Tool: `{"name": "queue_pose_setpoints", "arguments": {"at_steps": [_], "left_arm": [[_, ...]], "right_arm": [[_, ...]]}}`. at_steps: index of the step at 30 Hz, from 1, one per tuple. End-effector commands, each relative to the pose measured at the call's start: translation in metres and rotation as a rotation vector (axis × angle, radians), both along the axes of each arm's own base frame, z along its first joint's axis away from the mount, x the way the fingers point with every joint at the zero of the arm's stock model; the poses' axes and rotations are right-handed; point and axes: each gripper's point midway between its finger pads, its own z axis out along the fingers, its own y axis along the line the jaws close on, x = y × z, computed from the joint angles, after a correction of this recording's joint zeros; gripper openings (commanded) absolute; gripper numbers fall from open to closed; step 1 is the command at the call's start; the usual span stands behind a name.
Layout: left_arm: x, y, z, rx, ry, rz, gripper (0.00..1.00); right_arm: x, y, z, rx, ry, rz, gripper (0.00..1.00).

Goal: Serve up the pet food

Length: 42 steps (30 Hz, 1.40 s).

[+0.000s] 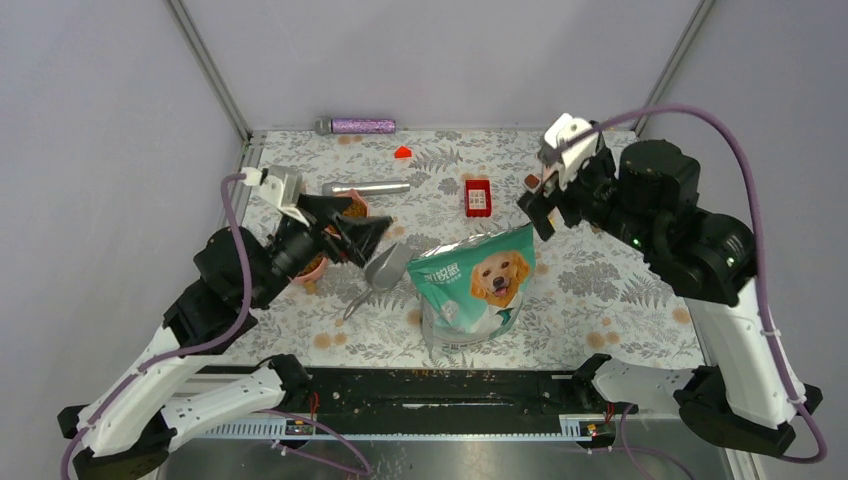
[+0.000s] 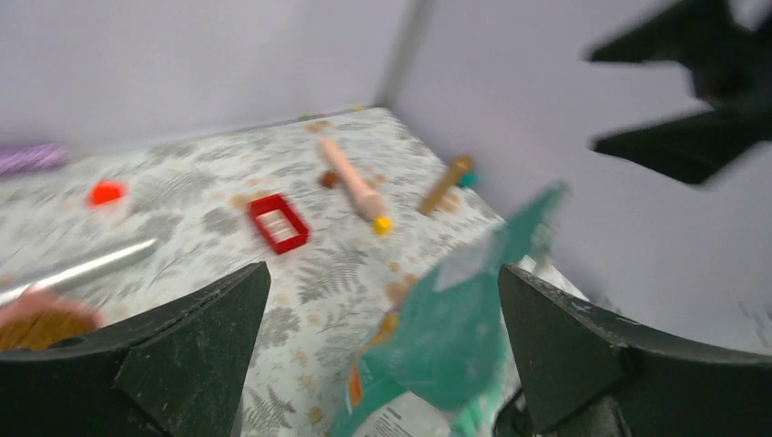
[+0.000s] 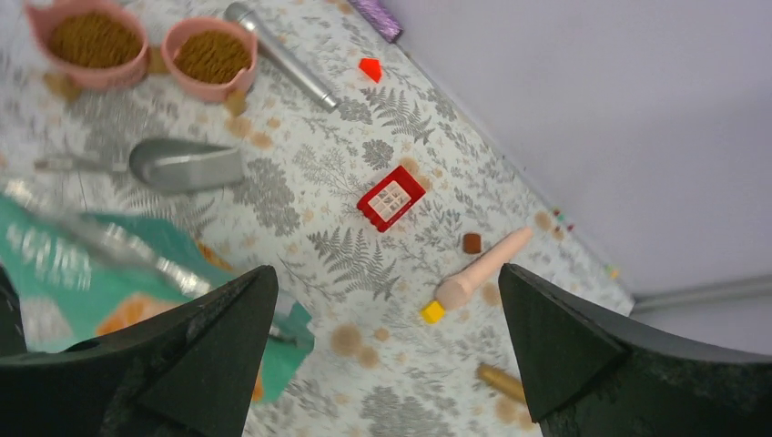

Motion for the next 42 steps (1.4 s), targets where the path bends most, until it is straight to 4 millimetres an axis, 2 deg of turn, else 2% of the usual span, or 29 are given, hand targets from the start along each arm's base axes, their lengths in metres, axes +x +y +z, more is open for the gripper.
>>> {"name": "queue_pose_setpoints", "arguments": {"at_steps": [1,3,5,8,10,11,13,15,19,23,26,30,35,42], "left_arm": [[0.061,0.057,-0.015,-0.08,0.206,0.529,0.99],[0.075,0.07,-0.031,-0.03,0.263,0.667,0.99],[0.086,0.077,-0.047,0.027,0.319,0.727,0.99],[0.107,0.088,-0.068,0.02,0.395,0.775,0.99],[0.117,0.101,-0.09,0.01,0.451,0.816,0.99],[0.12,0.108,-0.1,0.001,0.481,0.833,0.99],[0.123,0.122,-0.119,-0.011,0.527,0.87,0.99],[0.121,0.142,-0.133,-0.016,0.54,0.964,0.99],[0.111,0.171,-0.157,0.007,0.545,1.102,0.99],[0.109,0.175,-0.179,0.034,0.557,1.124,0.99],[0.111,0.174,-0.184,0.048,0.567,1.125,0.99],[0.11,0.167,-0.184,0.046,0.579,1.084,0.99],[0.105,0.169,-0.178,0.011,0.562,1.078,0.99],[0.101,0.164,-0.177,-0.002,0.551,1.028,0.99]], "right_arm": [[0.042,-0.008,0.018,0.276,0.071,-0.316,1.0],[0.058,-0.019,0.014,0.343,0.121,-0.394,0.99],[0.076,-0.032,0.008,0.434,0.192,-0.461,1.0],[0.107,-0.066,-0.008,0.548,0.27,-0.608,0.99],[0.125,-0.088,-0.032,0.618,0.346,-0.707,0.99],[0.133,-0.106,-0.046,0.666,0.378,-0.78,1.0],[0.142,-0.123,-0.073,0.729,0.446,-0.839,0.99],[0.146,-0.145,-0.102,0.767,0.482,-0.956,1.0],[0.135,-0.179,-0.157,0.761,0.492,-1.144,0.99],[0.113,-0.185,-0.205,0.726,0.549,-1.209,1.0],[0.099,-0.192,-0.224,0.697,0.553,-1.271,0.99],[0.086,-0.193,-0.231,0.711,0.54,-1.295,0.99],[0.075,-0.198,-0.233,0.701,0.503,-1.31,0.99],[0.075,-0.181,-0.228,0.736,0.508,-1.198,1.0]]}}
